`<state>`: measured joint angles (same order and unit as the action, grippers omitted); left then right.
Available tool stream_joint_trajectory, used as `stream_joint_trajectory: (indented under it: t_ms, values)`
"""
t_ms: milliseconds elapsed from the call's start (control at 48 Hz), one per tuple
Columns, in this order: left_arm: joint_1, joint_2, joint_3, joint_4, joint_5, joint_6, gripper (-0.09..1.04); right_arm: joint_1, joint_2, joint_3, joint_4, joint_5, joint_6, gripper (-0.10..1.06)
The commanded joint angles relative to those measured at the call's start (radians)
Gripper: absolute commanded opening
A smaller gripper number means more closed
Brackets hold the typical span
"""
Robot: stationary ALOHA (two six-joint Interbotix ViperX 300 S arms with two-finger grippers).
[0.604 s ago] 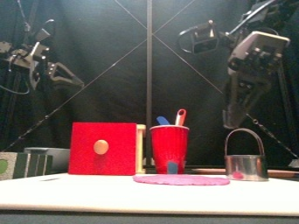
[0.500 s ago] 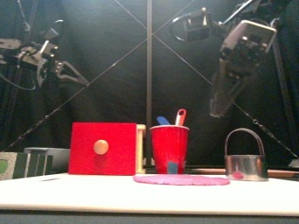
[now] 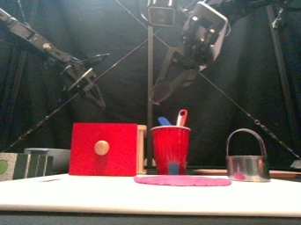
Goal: Get the cutter from the drawer then cut the dough then place the extra dough in the bowl
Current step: Shut the drawer
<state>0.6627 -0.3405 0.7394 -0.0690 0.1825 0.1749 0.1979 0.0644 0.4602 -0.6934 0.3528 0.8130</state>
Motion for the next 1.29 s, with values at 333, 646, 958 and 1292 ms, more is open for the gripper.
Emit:
stream_joint_trajectory:
  t_ms: [333,646,958,1292]
  values:
    - [-0.026,0.337,-0.302,0.064,0.193,0.064,0.3,-0.023,0.215,-0.213,0.025,-0.098,0.002,0.19]
    - [-0.057,0.48,-0.428,0.006,0.376,0.242,0.3,-0.052,0.293,-0.284,0.035,-0.074,0.0,0.19]
    - [-0.055,0.497,-0.425,-0.173,0.4,0.416,0.3,-0.109,0.325,-0.304,0.003,-0.057,-0.011,0.19]
    - [-0.055,0.5,-0.42,-0.189,0.4,0.439,0.3,-0.167,0.333,-0.318,-0.064,-0.029,-0.014,0.19]
